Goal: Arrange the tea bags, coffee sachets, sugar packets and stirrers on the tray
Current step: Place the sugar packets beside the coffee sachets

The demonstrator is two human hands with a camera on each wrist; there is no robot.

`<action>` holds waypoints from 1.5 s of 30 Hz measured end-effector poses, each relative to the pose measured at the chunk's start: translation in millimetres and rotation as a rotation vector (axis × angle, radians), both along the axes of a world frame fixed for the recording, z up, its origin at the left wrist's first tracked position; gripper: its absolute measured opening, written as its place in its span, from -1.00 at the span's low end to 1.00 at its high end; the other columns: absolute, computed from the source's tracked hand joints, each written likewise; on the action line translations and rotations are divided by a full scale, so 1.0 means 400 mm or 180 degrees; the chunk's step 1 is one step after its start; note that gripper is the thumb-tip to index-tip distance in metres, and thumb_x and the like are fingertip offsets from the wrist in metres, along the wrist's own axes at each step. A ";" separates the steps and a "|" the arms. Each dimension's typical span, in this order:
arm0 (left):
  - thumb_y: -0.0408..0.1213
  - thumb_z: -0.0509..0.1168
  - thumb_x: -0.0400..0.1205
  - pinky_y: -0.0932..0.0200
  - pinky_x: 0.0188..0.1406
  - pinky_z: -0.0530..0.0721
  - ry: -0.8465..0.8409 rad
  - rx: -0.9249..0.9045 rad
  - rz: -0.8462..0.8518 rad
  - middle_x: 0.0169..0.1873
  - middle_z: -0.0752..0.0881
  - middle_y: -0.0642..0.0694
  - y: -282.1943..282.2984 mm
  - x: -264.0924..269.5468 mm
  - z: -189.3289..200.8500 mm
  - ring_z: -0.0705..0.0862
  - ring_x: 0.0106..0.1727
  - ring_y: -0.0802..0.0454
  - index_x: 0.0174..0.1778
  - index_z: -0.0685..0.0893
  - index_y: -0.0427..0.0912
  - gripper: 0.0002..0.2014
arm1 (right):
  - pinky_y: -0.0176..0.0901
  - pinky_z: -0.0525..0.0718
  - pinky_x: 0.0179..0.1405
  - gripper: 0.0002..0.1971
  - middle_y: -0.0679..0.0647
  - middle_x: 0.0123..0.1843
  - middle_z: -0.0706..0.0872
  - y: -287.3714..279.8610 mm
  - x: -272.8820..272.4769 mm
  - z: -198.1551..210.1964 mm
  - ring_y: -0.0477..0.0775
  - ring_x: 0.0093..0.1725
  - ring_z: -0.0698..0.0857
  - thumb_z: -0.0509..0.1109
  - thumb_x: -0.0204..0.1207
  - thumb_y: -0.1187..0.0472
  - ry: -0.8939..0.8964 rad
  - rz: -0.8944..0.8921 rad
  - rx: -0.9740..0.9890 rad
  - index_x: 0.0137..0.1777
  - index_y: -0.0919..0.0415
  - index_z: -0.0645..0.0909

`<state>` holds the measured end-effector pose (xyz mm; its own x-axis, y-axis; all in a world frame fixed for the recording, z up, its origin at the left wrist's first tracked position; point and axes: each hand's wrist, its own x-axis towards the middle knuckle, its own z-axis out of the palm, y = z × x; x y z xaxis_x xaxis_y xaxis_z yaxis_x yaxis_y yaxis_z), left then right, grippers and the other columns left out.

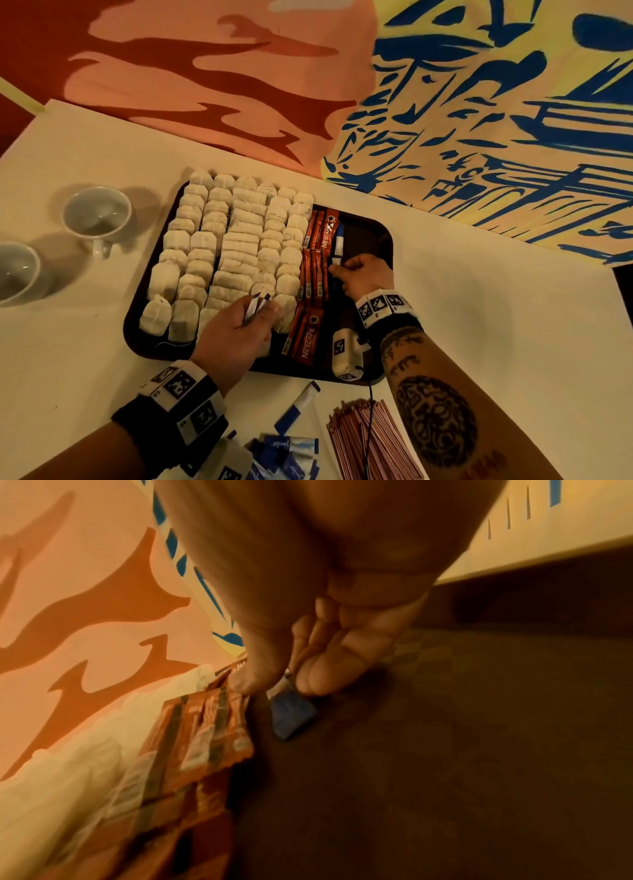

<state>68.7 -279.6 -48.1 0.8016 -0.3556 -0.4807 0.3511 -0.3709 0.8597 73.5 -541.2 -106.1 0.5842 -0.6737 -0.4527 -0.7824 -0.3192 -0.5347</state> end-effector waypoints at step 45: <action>-0.34 0.13 0.79 0.33 -0.67 0.28 0.0908 -0.1220 0.0155 -0.43 0.56 -0.12 -0.080 -0.033 0.088 0.37 -0.58 0.13 0.01 0.57 -0.19 -0.88 | 0.23 0.77 0.17 -0.79 0.12 0.04 0.83 0.226 -0.187 0.244 0.13 0.00 0.82 0.48 0.56 0.09 -0.1627 0.0811 0.1527 0.18 -0.05 0.71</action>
